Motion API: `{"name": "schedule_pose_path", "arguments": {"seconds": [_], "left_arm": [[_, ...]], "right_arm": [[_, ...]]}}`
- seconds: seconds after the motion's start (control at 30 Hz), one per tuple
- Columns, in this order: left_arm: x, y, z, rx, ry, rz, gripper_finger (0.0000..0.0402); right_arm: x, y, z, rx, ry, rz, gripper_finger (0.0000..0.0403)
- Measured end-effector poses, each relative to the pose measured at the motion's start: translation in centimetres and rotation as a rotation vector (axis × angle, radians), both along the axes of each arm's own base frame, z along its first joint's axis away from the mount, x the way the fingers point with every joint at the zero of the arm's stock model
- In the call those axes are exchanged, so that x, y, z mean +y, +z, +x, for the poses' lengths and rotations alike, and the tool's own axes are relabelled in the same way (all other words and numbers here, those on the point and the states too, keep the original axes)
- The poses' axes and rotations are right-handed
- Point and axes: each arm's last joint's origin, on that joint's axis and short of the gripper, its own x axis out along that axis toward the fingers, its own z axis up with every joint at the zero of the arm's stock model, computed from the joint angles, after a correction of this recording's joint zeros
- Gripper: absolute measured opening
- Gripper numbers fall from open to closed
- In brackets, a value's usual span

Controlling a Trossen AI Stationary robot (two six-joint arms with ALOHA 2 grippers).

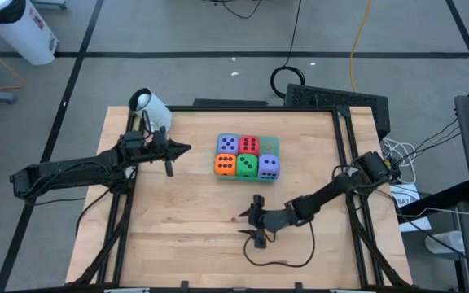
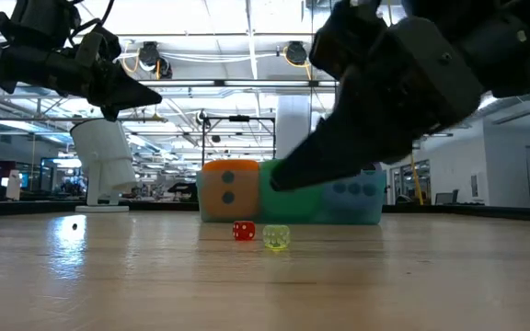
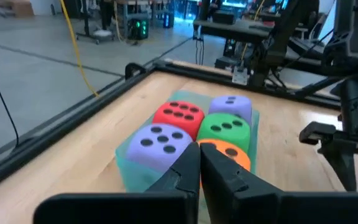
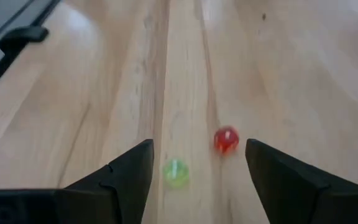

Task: Pick & Place Dice
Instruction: Put the small green die into the green bin

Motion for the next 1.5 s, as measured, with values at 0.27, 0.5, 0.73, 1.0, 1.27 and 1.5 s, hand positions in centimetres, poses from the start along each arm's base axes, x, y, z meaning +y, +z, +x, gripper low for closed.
{"name": "schedule_pose_path", "arguments": {"seconds": [0.27,0.5,0.73,1.0,1.27,1.5], "left_arm": [[-0.4,-0.2,0.1,0.021,-0.026,-0.01,0.0021],[-0.7,0.3,0.3,-0.028,-0.047,0.012,0.0003],[-1.0,0.3,0.4,-0.026,-0.069,0.011,0.0023],[-1.4,0.2,0.5,-0.015,-0.098,0.002,0.0026],[-1.8,0.1,0.6,-0.013,-0.126,0.002,0.0026],[-1.9,0.1,0.6,-0.011,-0.128,0.02,0.0026]], "right_arm": [[2.0,-1.1,-1.0,0.022,-0.04,0.028,0.0197],[3.0,-2.1,-0.5,0.012,-0.108,0.015,0.0186],[2.9,-2.2,-0.2,0.016,-0.118,-0.002,0.0191],[2.8,-4.2,0.4,-0.011,-0.104,0.016,0.0188],[2.9,-4.6,0.5,-0.003,-0.116,0.028,0.0187],[2.7,-4.9,0.3,0.034,-0.138,0.012,0.0182]]}}
